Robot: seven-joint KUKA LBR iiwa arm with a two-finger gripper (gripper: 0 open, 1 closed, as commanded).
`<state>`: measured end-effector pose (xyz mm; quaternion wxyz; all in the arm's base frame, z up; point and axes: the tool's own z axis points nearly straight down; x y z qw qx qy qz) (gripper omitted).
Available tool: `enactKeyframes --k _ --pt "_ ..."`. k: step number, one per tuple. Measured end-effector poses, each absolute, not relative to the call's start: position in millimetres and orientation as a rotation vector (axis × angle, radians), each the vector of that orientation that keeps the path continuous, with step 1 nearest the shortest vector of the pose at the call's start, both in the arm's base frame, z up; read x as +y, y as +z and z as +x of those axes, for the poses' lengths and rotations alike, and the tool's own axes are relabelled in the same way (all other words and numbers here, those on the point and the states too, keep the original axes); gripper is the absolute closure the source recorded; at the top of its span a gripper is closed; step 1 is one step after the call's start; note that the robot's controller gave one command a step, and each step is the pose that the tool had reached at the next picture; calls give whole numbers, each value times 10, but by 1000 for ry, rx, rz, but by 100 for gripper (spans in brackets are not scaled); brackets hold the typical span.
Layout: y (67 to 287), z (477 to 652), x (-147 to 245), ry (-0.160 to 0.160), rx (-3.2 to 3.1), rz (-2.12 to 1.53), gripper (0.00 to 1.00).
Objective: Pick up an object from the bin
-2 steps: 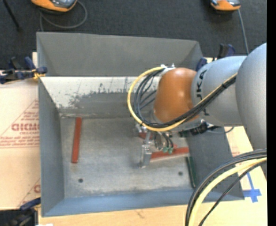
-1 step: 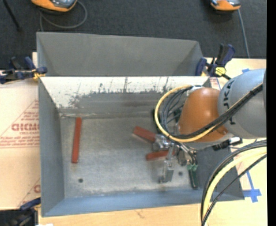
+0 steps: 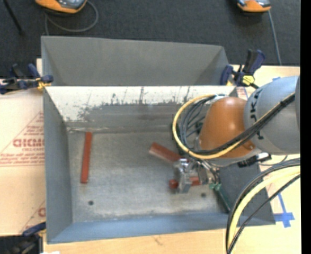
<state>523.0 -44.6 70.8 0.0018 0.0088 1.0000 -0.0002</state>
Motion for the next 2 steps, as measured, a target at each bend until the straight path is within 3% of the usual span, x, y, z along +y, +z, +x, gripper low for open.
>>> enactKeyframes --k 1,2 --pt "1969 5088 -656 -5 3129 -131 100" --pt "3017 5377 -750 -5 3036 -774 100"
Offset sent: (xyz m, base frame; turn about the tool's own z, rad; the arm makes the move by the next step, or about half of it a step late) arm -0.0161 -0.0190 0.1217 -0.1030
